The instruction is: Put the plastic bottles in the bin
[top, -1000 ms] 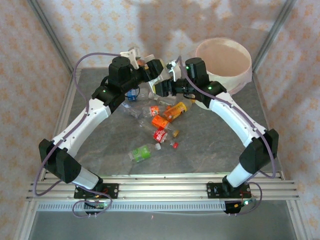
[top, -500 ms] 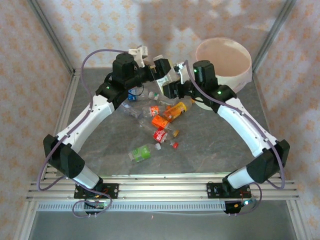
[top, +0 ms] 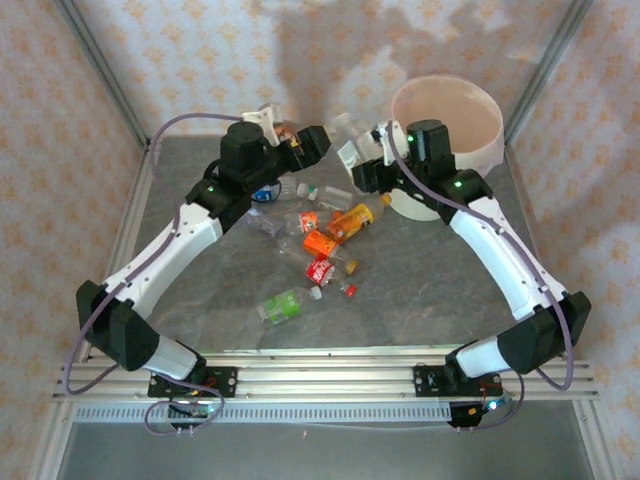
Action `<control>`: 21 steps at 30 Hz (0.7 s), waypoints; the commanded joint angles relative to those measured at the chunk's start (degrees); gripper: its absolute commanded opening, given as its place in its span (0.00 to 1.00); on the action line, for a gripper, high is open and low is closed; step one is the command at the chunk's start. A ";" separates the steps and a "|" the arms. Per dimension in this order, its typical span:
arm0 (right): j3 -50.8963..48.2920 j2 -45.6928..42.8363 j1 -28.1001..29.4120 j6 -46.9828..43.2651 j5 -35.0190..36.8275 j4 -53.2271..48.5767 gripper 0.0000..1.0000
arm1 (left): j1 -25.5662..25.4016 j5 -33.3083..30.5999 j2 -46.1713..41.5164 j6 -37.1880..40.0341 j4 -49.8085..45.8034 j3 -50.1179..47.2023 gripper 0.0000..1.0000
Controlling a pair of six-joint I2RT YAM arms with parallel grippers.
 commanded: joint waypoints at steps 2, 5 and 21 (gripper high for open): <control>6.33 -1.58 -3.23 0.65 0.81 -2.04 0.34 | 0.19 -9.96 -4.74 1.32 -3.27 -2.55 1.00; 9.34 -1.24 -4.47 1.06 0.82 -1.88 0.34 | 0.27 -13.31 -5.60 1.23 -6.45 -3.11 1.00; 29.86 11.80 -16.03 4.26 15.71 -13.06 0.35 | 0.33 -21.09 -6.81 -1.97 -14.70 -5.76 1.00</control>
